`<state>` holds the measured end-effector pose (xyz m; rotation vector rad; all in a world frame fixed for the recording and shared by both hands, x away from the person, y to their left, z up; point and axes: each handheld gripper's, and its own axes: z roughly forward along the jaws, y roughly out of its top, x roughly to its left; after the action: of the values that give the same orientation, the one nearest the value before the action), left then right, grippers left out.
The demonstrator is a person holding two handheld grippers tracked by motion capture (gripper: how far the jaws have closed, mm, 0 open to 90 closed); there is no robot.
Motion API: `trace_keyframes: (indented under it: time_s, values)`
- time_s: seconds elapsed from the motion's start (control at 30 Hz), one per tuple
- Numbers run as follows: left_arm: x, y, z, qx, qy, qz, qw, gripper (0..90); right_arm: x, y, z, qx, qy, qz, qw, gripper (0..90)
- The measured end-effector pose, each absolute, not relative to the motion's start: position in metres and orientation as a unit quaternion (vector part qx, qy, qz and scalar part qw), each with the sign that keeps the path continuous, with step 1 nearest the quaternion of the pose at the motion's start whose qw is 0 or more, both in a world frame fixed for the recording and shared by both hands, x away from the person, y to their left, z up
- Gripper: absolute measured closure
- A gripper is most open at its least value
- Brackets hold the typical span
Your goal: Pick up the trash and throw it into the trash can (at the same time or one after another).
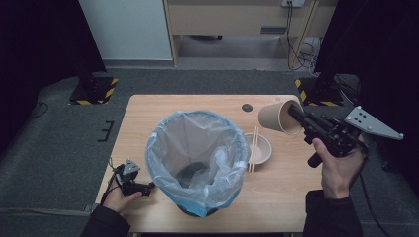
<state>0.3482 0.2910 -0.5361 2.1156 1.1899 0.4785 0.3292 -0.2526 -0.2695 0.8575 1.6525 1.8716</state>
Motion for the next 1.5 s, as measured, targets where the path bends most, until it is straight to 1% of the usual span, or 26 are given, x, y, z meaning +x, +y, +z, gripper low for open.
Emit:
trace_keyframes:
  time_s: [0.2,0.27,0.4,0.6,0.8,1.0,1.3,1.5]
  values:
    - [0.348,0.291,-0.536,0.808,0.454,0.183,0.328,0.0,0.321,-0.242,-0.263,0.291,0.609,0.699,0.236,83.2]
    - [0.348,0.291,-0.536,0.808,0.454,0.183,0.328,0.0,0.317,-0.236,-0.261,0.279,0.609,0.707,0.225,83.2]
    - [0.348,0.291,-0.536,0.808,0.454,0.183,0.328,0.0,0.314,-0.229,-0.259,0.269,0.614,0.709,0.220,83.2]
    - [0.348,0.291,-0.536,0.808,0.454,0.183,0.328,0.0,0.310,-0.217,-0.258,0.250,0.619,0.718,0.199,83.2]
    - [0.348,0.291,-0.536,0.808,0.454,0.183,0.328,0.0,0.309,-0.202,-0.260,0.240,0.625,0.721,0.181,83.2]
    - [0.348,0.291,-0.536,0.808,0.454,0.183,0.328,0.0,0.309,-0.191,-0.262,0.234,0.633,0.718,0.173,83.2]
    - [0.348,0.291,-0.536,0.808,0.455,0.183,0.328,0.0,0.313,-0.164,-0.273,0.226,0.654,0.705,0.154,83.0]
    - [0.348,0.291,-0.536,0.808,0.454,0.183,0.328,0.0,0.317,-0.154,-0.280,0.227,0.669,0.692,0.148,83.0]
